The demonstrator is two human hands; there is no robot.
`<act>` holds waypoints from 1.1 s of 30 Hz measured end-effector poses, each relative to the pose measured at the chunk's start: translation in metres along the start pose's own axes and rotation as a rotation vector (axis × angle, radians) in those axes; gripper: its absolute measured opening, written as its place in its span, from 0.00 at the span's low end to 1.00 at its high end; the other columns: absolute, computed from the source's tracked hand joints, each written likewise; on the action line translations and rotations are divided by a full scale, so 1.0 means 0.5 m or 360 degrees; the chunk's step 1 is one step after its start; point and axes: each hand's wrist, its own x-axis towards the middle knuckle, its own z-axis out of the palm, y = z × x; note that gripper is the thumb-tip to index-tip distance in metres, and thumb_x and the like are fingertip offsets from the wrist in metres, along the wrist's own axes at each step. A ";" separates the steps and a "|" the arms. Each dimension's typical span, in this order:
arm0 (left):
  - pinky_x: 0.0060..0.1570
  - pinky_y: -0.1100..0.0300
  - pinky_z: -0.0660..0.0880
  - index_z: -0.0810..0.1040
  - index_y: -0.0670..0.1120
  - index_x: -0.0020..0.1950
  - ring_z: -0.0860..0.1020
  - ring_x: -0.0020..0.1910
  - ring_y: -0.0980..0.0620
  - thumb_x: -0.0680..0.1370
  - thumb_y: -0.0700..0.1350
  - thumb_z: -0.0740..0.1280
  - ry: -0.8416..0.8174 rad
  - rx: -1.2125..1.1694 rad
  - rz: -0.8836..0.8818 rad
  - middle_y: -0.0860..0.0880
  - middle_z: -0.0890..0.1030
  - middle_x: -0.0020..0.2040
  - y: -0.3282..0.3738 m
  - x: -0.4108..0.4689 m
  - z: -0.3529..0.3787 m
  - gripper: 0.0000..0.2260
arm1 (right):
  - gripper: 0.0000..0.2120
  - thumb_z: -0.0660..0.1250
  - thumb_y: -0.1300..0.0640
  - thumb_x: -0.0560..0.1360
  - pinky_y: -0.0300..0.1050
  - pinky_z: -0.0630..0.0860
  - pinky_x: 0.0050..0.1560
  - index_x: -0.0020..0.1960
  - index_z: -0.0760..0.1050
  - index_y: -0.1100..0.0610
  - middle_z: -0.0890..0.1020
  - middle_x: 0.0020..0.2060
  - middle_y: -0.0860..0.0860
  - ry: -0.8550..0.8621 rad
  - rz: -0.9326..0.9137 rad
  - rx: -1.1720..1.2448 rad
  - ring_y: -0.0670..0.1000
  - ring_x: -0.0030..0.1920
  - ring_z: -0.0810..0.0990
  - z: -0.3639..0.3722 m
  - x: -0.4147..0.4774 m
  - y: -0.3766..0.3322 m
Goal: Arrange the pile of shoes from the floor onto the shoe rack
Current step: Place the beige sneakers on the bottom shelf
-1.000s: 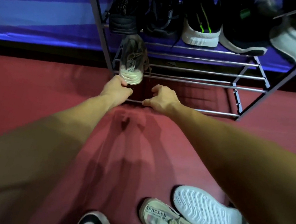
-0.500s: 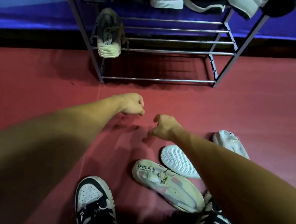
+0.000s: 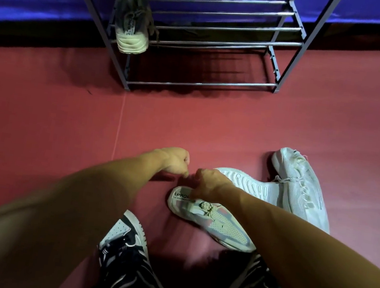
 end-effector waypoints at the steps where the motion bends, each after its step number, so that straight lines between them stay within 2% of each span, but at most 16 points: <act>1: 0.48 0.59 0.73 0.77 0.47 0.60 0.76 0.46 0.49 0.74 0.44 0.73 -0.0018 0.0010 -0.0003 0.54 0.75 0.40 0.002 -0.001 0.008 0.15 | 0.29 0.71 0.38 0.74 0.49 0.78 0.56 0.66 0.75 0.57 0.81 0.60 0.56 -0.0009 0.0004 -0.0002 0.58 0.60 0.80 0.005 -0.001 0.004; 6: 0.53 0.56 0.75 0.77 0.48 0.60 0.76 0.49 0.48 0.74 0.44 0.72 -0.0114 0.0165 -0.0024 0.49 0.79 0.52 0.012 -0.006 0.047 0.15 | 0.26 0.73 0.41 0.73 0.50 0.79 0.56 0.63 0.77 0.57 0.82 0.58 0.55 -0.0065 0.0033 -0.0020 0.56 0.57 0.81 0.015 -0.009 0.027; 9: 0.53 0.56 0.74 0.77 0.47 0.63 0.76 0.50 0.48 0.74 0.44 0.71 -0.0206 0.0247 0.0009 0.47 0.79 0.57 0.020 -0.007 0.067 0.17 | 0.25 0.75 0.43 0.71 0.48 0.80 0.55 0.64 0.78 0.52 0.83 0.56 0.53 -0.0093 -0.0002 -0.0040 0.54 0.56 0.82 0.020 -0.015 0.028; 11: 0.48 0.58 0.73 0.76 0.47 0.63 0.76 0.50 0.48 0.74 0.44 0.71 -0.0256 0.0320 0.0027 0.48 0.79 0.57 0.025 -0.007 0.074 0.18 | 0.23 0.74 0.45 0.72 0.46 0.78 0.50 0.65 0.78 0.47 0.83 0.56 0.51 -0.0082 -0.0028 -0.0057 0.54 0.55 0.82 0.023 -0.014 0.028; 14: 0.45 0.58 0.71 0.76 0.47 0.62 0.75 0.48 0.47 0.73 0.44 0.71 -0.0267 0.0392 0.0044 0.49 0.78 0.52 0.029 -0.005 0.076 0.17 | 0.20 0.69 0.49 0.76 0.44 0.72 0.45 0.68 0.76 0.45 0.82 0.57 0.51 -0.0049 -0.0036 -0.0131 0.54 0.56 0.82 0.027 -0.008 0.029; 16: 0.46 0.58 0.72 0.76 0.48 0.61 0.76 0.49 0.47 0.73 0.45 0.71 -0.0257 0.0379 0.0043 0.49 0.79 0.52 0.028 -0.003 0.074 0.17 | 0.19 0.68 0.50 0.77 0.45 0.72 0.45 0.68 0.76 0.45 0.82 0.58 0.52 -0.0025 -0.0036 -0.0174 0.55 0.57 0.82 0.029 -0.006 0.029; 20: 0.55 0.54 0.77 0.76 0.49 0.62 0.78 0.53 0.47 0.74 0.47 0.72 -0.0202 0.0321 0.0022 0.50 0.79 0.53 0.019 0.001 0.067 0.17 | 0.15 0.66 0.52 0.79 0.45 0.74 0.47 0.65 0.77 0.46 0.83 0.56 0.52 -0.0003 -0.0065 -0.0162 0.56 0.55 0.82 0.027 -0.004 0.031; 23: 0.55 0.54 0.76 0.77 0.48 0.61 0.78 0.53 0.47 0.74 0.46 0.72 -0.0185 0.0273 0.0013 0.49 0.80 0.53 0.010 0.004 0.058 0.16 | 0.15 0.65 0.51 0.79 0.46 0.77 0.48 0.65 0.78 0.46 0.83 0.55 0.52 0.0035 -0.0089 -0.0143 0.56 0.54 0.83 0.020 -0.001 0.028; 24: 0.54 0.53 0.77 0.77 0.47 0.60 0.79 0.53 0.47 0.74 0.46 0.71 -0.0170 0.0264 0.0010 0.48 0.80 0.54 0.008 0.005 0.053 0.16 | 0.14 0.65 0.51 0.79 0.46 0.77 0.48 0.64 0.79 0.46 0.83 0.54 0.52 0.0057 -0.0100 -0.0114 0.56 0.54 0.83 0.015 0.001 0.025; 26: 0.54 0.53 0.78 0.78 0.48 0.60 0.79 0.53 0.46 0.75 0.46 0.69 -0.0091 0.0279 0.0009 0.47 0.81 0.55 0.005 0.005 0.033 0.14 | 0.05 0.66 0.53 0.77 0.44 0.72 0.43 0.51 0.79 0.50 0.84 0.50 0.53 0.0140 -0.0092 -0.0033 0.56 0.48 0.82 -0.001 0.009 0.019; 27: 0.54 0.53 0.78 0.79 0.48 0.59 0.79 0.53 0.45 0.75 0.47 0.69 -0.0027 0.0275 0.0009 0.47 0.80 0.55 0.003 0.004 0.019 0.13 | 0.03 0.66 0.55 0.76 0.43 0.70 0.42 0.43 0.76 0.52 0.84 0.48 0.54 0.0188 -0.0082 0.0006 0.56 0.44 0.79 -0.012 0.014 0.015; 28: 0.55 0.54 0.78 0.79 0.49 0.59 0.79 0.54 0.45 0.75 0.47 0.69 0.0047 0.0253 0.0008 0.47 0.78 0.55 0.001 0.005 0.002 0.13 | 0.06 0.66 0.56 0.75 0.43 0.69 0.41 0.39 0.73 0.52 0.83 0.45 0.54 0.0240 -0.0072 0.0040 0.56 0.42 0.77 -0.025 0.020 0.011; 30: 0.58 0.56 0.75 0.78 0.52 0.59 0.76 0.57 0.45 0.74 0.49 0.70 0.0191 0.0191 0.0007 0.48 0.72 0.55 0.000 0.007 -0.036 0.13 | 0.04 0.65 0.57 0.73 0.43 0.68 0.40 0.40 0.73 0.52 0.81 0.42 0.54 0.0329 -0.0086 0.0067 0.57 0.41 0.77 -0.054 0.032 0.003; 33: 0.61 0.58 0.69 0.78 0.54 0.59 0.71 0.62 0.44 0.75 0.49 0.69 0.0415 0.0165 0.0008 0.47 0.70 0.58 0.003 0.014 -0.086 0.12 | 0.01 0.65 0.57 0.72 0.44 0.68 0.41 0.42 0.75 0.52 0.81 0.42 0.55 0.0487 -0.0130 0.0091 0.59 0.44 0.79 -0.102 0.052 -0.009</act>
